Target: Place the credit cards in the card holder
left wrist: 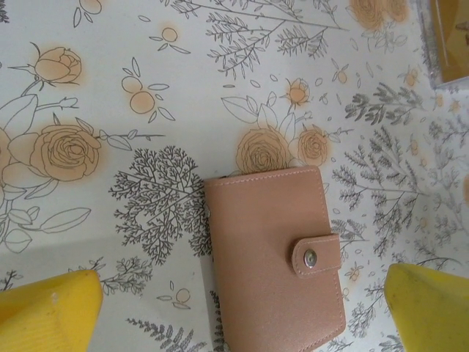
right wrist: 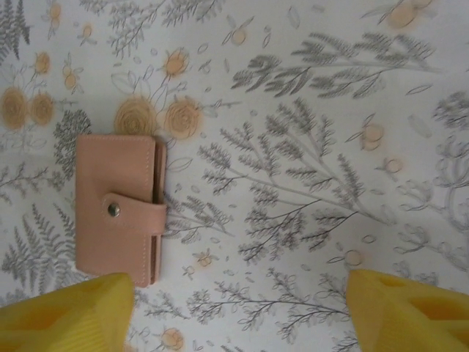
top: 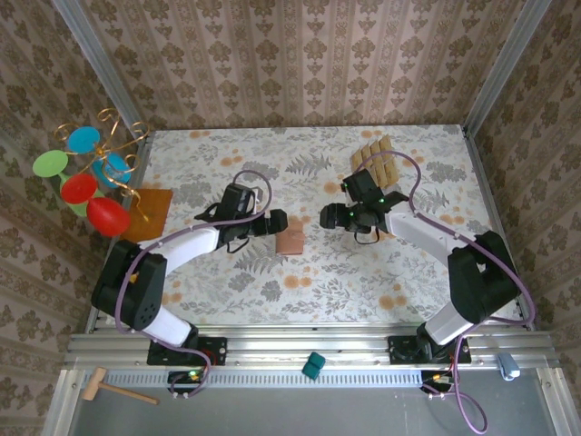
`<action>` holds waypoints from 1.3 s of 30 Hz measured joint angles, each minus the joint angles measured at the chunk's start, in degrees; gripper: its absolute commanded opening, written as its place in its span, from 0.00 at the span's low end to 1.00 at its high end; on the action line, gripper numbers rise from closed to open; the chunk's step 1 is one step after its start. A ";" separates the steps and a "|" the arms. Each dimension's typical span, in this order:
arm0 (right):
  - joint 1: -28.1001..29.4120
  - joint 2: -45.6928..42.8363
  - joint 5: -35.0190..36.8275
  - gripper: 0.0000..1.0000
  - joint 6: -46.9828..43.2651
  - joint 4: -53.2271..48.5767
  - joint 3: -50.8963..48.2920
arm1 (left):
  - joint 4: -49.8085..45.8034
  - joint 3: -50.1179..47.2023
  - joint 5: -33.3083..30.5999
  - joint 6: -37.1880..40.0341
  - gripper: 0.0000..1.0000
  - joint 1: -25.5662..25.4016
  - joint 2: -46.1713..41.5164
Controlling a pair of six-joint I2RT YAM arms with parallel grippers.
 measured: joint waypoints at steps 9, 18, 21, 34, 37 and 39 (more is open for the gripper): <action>3.13 6.16 -5.99 0.61 3.96 6.32 -0.33 | 3.72 -0.92 4.72 -2.10 1.00 1.44 2.67; 6.69 11.37 -8.33 0.57 9.33 13.20 -1.16 | 6.86 -1.05 6.03 -3.80 1.00 -0.87 3.48; 6.78 12.22 -8.83 0.56 10.80 15.23 -1.84 | 8.17 -1.92 6.01 -4.68 1.00 -1.90 3.93; 6.21 15.50 -12.37 0.48 15.63 22.14 -3.96 | 12.22 -3.52 5.35 -7.52 1.00 -4.33 6.19; 5.88 15.69 -13.05 0.44 16.76 22.86 -4.26 | 12.68 -3.52 4.92 -7.82 1.00 -4.90 6.54; 5.81 16.02 -13.29 0.41 17.18 23.50 -4.28 | 12.81 -3.52 4.70 -8.09 1.00 -5.27 6.69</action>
